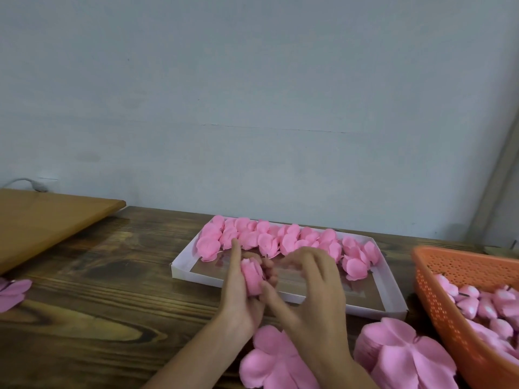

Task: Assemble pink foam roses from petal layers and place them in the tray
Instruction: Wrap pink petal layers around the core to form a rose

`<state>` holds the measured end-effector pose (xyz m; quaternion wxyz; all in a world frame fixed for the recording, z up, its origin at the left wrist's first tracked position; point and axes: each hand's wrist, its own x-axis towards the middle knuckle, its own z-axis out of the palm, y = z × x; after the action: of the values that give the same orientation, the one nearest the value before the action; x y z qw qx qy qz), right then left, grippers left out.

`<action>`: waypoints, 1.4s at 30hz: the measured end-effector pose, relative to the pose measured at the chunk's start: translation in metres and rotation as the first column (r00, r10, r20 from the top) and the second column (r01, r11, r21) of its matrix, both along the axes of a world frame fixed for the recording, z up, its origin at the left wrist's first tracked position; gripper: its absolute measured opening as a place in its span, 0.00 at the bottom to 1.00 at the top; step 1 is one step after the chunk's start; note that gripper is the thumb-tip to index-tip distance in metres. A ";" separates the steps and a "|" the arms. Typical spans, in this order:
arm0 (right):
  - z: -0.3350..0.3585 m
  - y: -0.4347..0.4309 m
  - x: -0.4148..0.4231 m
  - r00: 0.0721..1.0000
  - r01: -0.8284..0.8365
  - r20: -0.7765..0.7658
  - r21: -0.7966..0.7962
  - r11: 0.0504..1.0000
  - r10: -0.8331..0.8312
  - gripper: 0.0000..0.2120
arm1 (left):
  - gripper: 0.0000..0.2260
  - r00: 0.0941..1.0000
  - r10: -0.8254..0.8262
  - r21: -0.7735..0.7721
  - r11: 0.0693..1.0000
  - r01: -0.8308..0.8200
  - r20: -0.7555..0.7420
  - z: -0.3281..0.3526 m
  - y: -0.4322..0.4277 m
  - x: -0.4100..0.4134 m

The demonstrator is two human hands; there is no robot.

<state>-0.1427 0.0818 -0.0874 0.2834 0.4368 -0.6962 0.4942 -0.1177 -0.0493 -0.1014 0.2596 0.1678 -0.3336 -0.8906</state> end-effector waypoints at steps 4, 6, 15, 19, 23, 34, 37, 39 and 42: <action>-0.004 -0.002 0.000 0.917 -0.114 0.388 0.042 0.993 0.089 0.17 | 0.29 0.997 0.071 0.062 0.996 -0.068 -0.044 -0.004 -0.012 -0.007; -0.006 -0.004 0.002 0.892 -0.170 0.436 0.068 0.983 0.124 0.16 | 0.31 0.999 0.022 0.082 0.996 -0.018 -0.049 -0.008 -0.015 -0.008; -0.004 -0.003 0.000 0.830 -0.215 0.525 -0.011 0.976 0.189 0.11 | 0.28 0.992 0.057 0.037 0.998 -0.053 -0.116 -0.009 -0.015 -0.010; -0.002 -0.005 0.006 0.792 -0.230 0.559 -0.099 0.968 0.245 0.11 | 0.31 0.997 0.017 -0.027 0.999 -0.019 -0.081 -0.008 -0.012 -0.007; -0.001 -0.007 0.010 0.734 -0.270 0.596 -0.183 0.945 0.325 0.12 | 0.32 0.998 0.006 -0.057 0.998 -0.010 -0.069 -0.007 -0.007 -0.005; -0.002 -0.007 0.014 0.715 -0.262 0.600 -0.245 0.933 0.359 0.12 | 0.30 0.995 0.034 -0.055 0.998 -0.039 -0.093 -0.004 -0.006 -0.002; -0.002 -0.008 0.015 0.726 -0.233 0.589 -0.275 0.933 0.354 0.12 | 0.31 0.995 0.032 -0.034 0.999 -0.036 -0.100 -0.002 -0.005 -0.002; -0.002 -0.008 0.015 0.750 -0.212 0.567 -0.282 0.936 0.341 0.12 | 0.30 0.992 0.036 -0.064 0.997 -0.044 -0.120 -0.001 -0.004 -0.001; -0.001 -0.008 0.013 0.760 -0.195 0.564 -0.276 0.941 0.323 0.11 | 0.30 0.993 0.038 -0.111 0.992 -0.050 -0.111 0.000 -0.001 0.000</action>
<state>-0.1292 0.0737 -0.0887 0.0191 0.3186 -0.6287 0.7092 -0.1175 -0.0502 -0.1013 0.3063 0.1112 -0.3654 -0.8719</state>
